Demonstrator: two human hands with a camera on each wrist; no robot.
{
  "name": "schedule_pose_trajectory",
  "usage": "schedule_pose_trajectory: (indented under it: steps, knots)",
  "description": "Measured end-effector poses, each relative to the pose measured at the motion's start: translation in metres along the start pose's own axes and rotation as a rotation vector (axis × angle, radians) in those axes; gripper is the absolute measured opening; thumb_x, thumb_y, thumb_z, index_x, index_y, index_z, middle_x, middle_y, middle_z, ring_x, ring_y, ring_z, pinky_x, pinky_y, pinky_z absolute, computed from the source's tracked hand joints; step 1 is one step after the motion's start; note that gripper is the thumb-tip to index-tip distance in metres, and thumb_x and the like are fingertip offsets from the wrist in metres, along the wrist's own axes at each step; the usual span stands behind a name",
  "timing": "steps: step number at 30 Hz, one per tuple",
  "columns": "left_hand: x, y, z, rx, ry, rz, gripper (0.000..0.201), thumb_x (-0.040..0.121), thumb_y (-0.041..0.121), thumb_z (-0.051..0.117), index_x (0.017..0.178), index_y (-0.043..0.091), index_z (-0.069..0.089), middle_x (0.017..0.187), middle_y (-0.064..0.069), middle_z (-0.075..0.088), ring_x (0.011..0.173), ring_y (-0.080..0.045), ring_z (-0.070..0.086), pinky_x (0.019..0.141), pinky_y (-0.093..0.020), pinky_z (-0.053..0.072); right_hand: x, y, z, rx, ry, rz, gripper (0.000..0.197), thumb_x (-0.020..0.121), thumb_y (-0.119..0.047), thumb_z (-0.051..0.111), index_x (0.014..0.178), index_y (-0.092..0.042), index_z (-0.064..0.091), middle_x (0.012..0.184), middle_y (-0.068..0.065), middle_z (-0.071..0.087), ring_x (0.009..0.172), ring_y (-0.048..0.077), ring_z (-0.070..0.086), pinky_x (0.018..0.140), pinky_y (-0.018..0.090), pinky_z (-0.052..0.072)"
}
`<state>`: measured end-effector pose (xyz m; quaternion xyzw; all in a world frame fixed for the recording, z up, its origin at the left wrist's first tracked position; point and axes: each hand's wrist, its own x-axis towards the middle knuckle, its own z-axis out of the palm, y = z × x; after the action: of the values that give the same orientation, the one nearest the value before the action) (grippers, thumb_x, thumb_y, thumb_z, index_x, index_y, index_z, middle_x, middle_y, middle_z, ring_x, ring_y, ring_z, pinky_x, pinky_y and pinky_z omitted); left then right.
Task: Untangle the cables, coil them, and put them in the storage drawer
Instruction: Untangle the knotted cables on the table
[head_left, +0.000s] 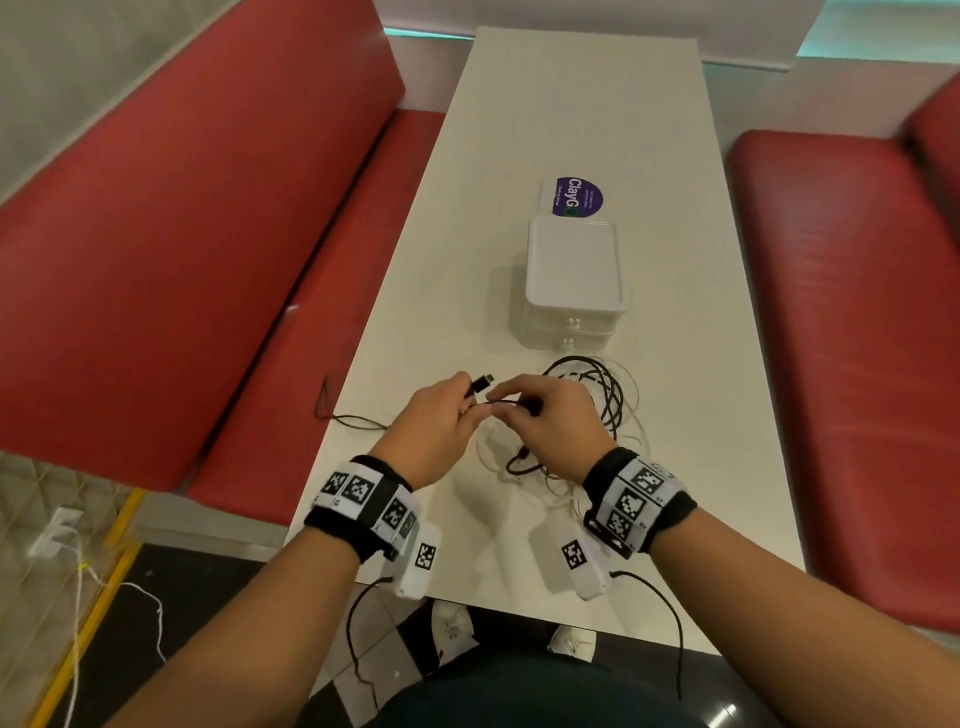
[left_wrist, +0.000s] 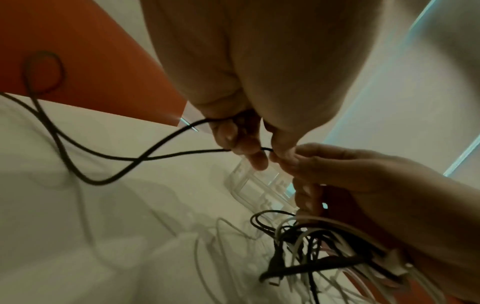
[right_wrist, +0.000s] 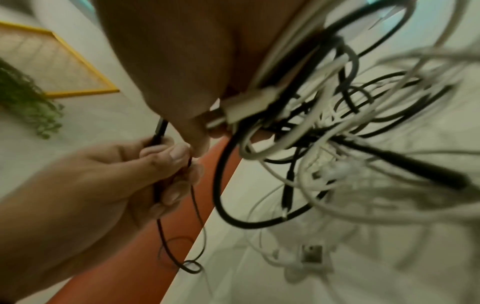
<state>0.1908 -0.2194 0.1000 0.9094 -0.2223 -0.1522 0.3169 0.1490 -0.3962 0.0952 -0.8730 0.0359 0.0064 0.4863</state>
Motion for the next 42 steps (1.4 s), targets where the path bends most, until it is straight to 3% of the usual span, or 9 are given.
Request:
schedule_pose_trajectory:
  steps: [5,9,12,19,24,26,29,34,42]
  knots:
    - [0.004,-0.001,-0.013,0.05,0.047,0.058,0.04,0.097,0.027,0.059,0.069,0.028,0.031,0.062,0.008,0.042,0.058,-0.008,0.043,0.054,-0.028,0.029,0.011,0.018,-0.028,-0.773,-0.294,-0.143,0.017,0.092,-0.032,0.054,0.09,-0.026,0.07,0.083,-0.007,0.067,0.089,0.017,0.055,0.088,0.041,0.045]
    - [0.002,-0.002,-0.007,0.128,0.057,0.069,0.039,0.098,0.028,0.056,0.069,0.029,0.029,0.063,0.008,0.043,0.057,-0.01,0.043,0.056,-0.031,0.03,0.016,0.024,-0.027,-0.552,-0.461,-0.017,0.015,0.089,-0.023,0.062,0.091,-0.022,0.076,0.083,-0.003,0.072,0.081,0.016,0.063,0.078,0.035,0.055]
    - [-0.003,-0.003,-0.002,0.182,0.067,0.062,0.036,0.098,0.03,0.054,0.071,0.028,0.03,0.058,0.008,0.041,0.055,-0.013,0.043,0.055,-0.035,0.034,0.017,0.03,-0.017,-0.393,-0.322,0.109,0.015,0.092,-0.026,0.067,0.096,-0.017,0.079,0.082,0.001,0.076,0.077,0.016,0.068,0.072,0.027,0.052]
    - [-0.008,-0.003,-0.021,0.006,0.205,0.055,0.038,0.098,0.027,0.055,0.071,0.028,0.029,0.054,0.007,0.037,0.051,-0.015,0.04,0.05,-0.03,0.029,0.004,0.037,0.012,-0.166,0.017,0.167,0.036,0.104,-0.045,0.044,0.086,-0.015,0.053,0.081,0.005,0.059,0.079,0.028,0.056,0.072,0.039,0.043]
    - [-0.006,-0.018,-0.02,0.104,0.166,0.009,0.03,0.1,0.028,0.052,0.078,0.019,0.035,0.057,0.007,0.042,0.054,-0.014,0.045,0.049,-0.032,0.028,-0.007,0.022,0.012,0.12,0.209,0.011,0.017,0.106,-0.027,0.045,0.096,-0.013,0.049,0.092,0.005,0.056,0.083,0.019,0.051,0.074,0.028,0.043]
    - [-0.008,-0.021,-0.019,0.158,0.143,0.001,0.03,0.101,0.028,0.05,0.078,0.021,0.032,0.058,0.007,0.042,0.052,-0.013,0.043,0.051,-0.034,0.028,-0.008,0.029,0.002,0.036,0.087,-0.138,0.01,0.106,-0.022,0.044,0.099,-0.015,0.047,0.091,0.001,0.053,0.077,0.011,0.048,0.069,0.019,0.04]
    - [-0.011,-0.016,-0.025,0.117,0.164,0.032,0.028,0.1,0.029,0.053,0.082,0.021,0.034,0.059,0.01,0.041,0.049,-0.01,0.041,0.049,-0.027,0.026,-0.008,0.055,-0.002,-0.337,-0.136,-0.174,0.011,0.105,-0.025,0.043,0.107,-0.02,0.052,0.099,-0.003,0.053,0.083,0.013,0.048,0.075,0.031,0.044]
    - [-0.022,0.009,-0.028,-0.272,0.168,0.118,0.041,0.097,0.024,0.06,0.072,0.033,0.028,0.063,0.007,0.033,0.054,-0.011,0.032,0.054,-0.029,0.032,-0.006,0.056,0.005,-0.947,0.001,-0.134,0.029,0.102,-0.038,0.036,0.104,-0.022,0.06,0.096,-0.003,0.065,0.089,0.027,0.059,0.082,0.045,0.037]
    - [-0.013,-0.019,-0.03,-0.114,0.037,-0.159,0.047,0.092,0.036,0.066,0.067,0.02,0.03,0.06,0.008,0.033,0.054,-0.013,0.031,0.055,-0.03,0.027,0.011,0.039,-0.014,-0.324,0.036,0.085,0.024,0.104,-0.041,0.037,0.093,-0.021,0.042,0.065,-0.002,0.057,0.061,0.025,0.056,0.056,0.04,0.043]
